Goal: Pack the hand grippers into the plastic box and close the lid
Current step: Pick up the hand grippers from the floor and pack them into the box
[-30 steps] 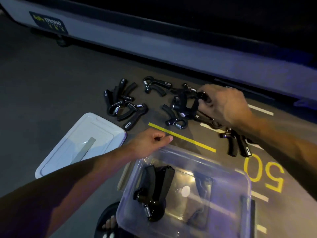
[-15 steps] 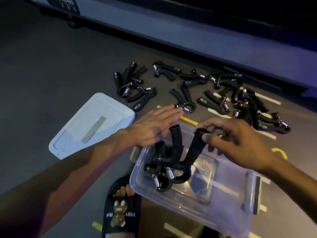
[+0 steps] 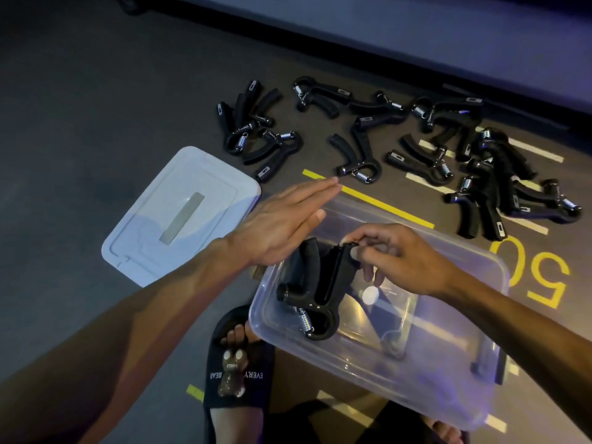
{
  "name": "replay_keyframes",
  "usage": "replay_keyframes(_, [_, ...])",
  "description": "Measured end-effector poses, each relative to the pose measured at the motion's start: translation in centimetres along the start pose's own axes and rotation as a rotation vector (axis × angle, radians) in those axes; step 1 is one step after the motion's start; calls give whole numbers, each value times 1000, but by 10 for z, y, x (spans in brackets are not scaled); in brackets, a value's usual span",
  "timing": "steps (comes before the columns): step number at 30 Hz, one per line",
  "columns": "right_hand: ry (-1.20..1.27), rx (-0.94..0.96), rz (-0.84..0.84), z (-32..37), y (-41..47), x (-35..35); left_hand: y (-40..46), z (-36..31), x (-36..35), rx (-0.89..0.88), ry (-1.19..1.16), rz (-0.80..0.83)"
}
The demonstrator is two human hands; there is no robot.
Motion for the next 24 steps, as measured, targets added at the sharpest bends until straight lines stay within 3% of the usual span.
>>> replay_keyframes(9, [-223, 131, -50, 9, -6, 0, -10, -7, 0, -61, 211, 55])
replay_keyframes(14, [-415, 172, -99, 8, -9, -1, -23, -7, -1, -20, 189, 30])
replay_keyframes(24, [-406, 116, -111, -2, -15, -8, -27, -9, 1, -15, 219, 53])
Point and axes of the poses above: each hand's wrist, its own y-axis towards the middle knuckle, its own x-axis out of the back of the hand, z = x × y, the point moved 6 cm from there along y, towards the middle knuckle, and after that the axes turned 2 degrees about -y, right-handed, at the moved point
